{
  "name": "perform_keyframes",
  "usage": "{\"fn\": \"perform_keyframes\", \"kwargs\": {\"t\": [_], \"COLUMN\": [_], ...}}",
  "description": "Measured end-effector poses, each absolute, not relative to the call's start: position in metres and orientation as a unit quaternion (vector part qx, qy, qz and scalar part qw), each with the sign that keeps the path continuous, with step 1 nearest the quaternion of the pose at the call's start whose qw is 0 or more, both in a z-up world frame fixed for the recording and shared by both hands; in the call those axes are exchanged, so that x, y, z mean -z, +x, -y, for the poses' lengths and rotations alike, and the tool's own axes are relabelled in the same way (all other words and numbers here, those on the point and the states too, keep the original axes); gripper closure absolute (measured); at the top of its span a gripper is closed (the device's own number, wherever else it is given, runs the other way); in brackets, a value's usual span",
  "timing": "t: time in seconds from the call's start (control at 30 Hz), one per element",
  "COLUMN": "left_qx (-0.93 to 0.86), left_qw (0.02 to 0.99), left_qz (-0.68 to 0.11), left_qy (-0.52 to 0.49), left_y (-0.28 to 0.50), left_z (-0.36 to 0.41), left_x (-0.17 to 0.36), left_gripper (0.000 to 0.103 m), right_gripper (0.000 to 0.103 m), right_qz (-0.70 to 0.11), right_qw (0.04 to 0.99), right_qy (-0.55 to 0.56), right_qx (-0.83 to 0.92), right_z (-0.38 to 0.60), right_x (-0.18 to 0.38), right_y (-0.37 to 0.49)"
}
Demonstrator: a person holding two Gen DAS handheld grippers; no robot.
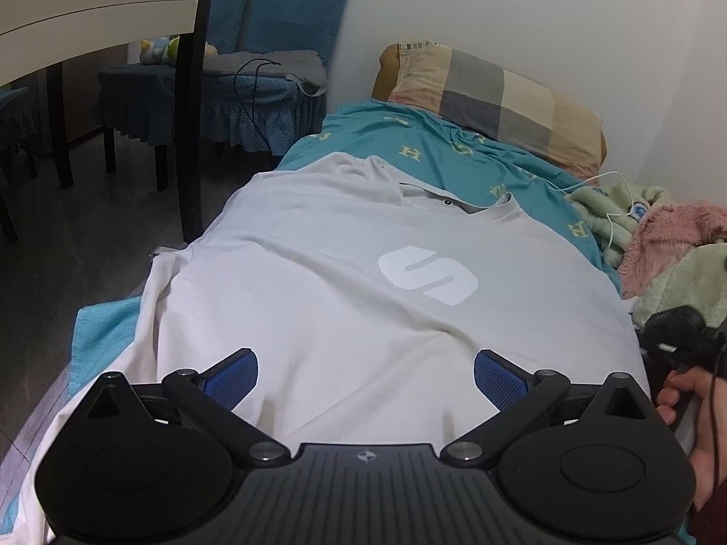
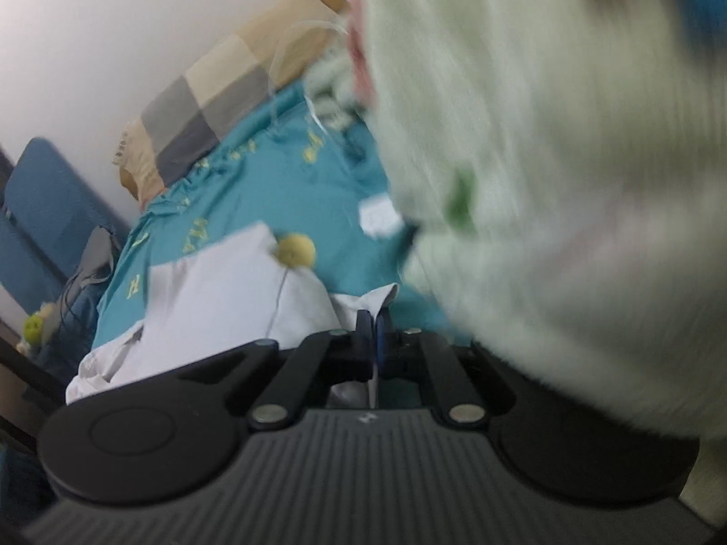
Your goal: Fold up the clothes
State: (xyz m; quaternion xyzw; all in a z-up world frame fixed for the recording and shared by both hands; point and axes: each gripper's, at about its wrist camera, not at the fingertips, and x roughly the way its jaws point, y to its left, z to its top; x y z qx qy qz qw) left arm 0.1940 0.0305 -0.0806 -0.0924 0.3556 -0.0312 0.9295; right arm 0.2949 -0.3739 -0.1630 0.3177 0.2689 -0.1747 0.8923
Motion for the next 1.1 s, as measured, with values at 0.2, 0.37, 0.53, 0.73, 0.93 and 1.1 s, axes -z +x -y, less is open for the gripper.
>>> {"fn": "perform_keyframes", "kwargs": {"t": [0.2, 0.37, 0.53, 0.73, 0.93, 1.1], "left_qx": [0.023, 0.020, 0.022, 0.017, 0.000, -0.014], "left_qw": [0.932, 0.932, 0.931, 0.932, 0.932, 0.930], "left_qz": [-0.349, -0.349, -0.348, -0.340, -0.336, -0.338], "left_qy": [-0.093, -0.098, -0.109, -0.124, -0.139, -0.146], "left_y": [0.192, 0.194, 0.196, 0.195, 0.195, 0.198], "left_z": [-0.034, -0.035, -0.039, -0.049, -0.064, -0.076], "left_x": [0.077, 0.076, 0.072, 0.065, 0.059, 0.059], "left_gripper": [0.001, 0.001, 0.001, 0.001, 0.001, 0.001], "right_gripper": [0.099, 0.099, 0.099, 0.099, 0.098, 0.098], "right_qz": [-0.252, -0.236, -0.247, -0.249, -0.296, -0.345], "right_qw": [0.921, 0.927, 0.914, 0.929, 0.935, 0.926], "right_qy": [0.226, 0.147, 0.107, 0.119, 0.133, 0.141], "right_qx": [0.195, 0.252, 0.305, 0.246, 0.141, 0.057], "right_z": [0.384, 0.404, 0.433, 0.397, 0.300, 0.222], "right_x": [0.100, 0.056, 0.030, 0.004, -0.006, 0.024], "right_y": [0.307, 0.322, 0.332, 0.343, 0.374, 0.403]}}
